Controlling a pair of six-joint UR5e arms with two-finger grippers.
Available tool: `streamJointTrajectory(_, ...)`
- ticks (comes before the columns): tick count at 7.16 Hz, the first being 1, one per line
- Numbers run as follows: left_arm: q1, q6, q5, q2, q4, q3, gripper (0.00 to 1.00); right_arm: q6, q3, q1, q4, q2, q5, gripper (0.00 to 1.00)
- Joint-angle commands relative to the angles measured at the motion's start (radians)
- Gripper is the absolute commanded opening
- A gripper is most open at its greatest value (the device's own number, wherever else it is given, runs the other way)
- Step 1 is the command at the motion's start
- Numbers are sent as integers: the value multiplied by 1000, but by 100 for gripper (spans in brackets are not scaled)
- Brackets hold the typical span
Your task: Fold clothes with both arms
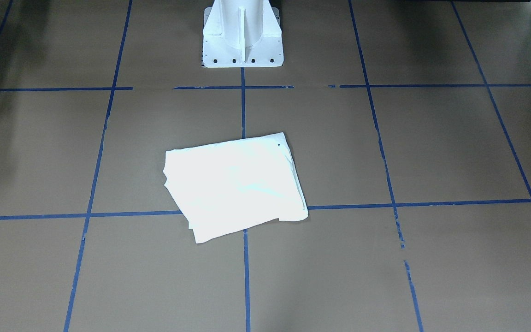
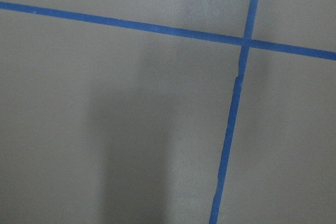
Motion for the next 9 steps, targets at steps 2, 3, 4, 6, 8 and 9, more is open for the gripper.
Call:
streamJointTrajectory(2,-8,1,1,-8,2,3,100,-6,25,8,-32,4,-15,100)
streamJointTrajectory(3,-8,1,1,-9,2,3,100,-6,23,2,-32,4,-16,100)
streamJointTrajectory(4,-8,-1,1,-10,4,-6,100,-6,23,13,-32,4,-19,100)
streamJointTrajectory(6,-8,-5,-1,-13,2,-8,100,-6,28,18,-32,2,-19,100)
streamJointTrajectory(8,-6,-5,-1,-13,2,-11,100,-5,30,19,-32,2,-18,100)
streamJointTrajectory(9,-6,-5,-1,-13,2,-12,100,-5,30,19,-32,2,-18,100)
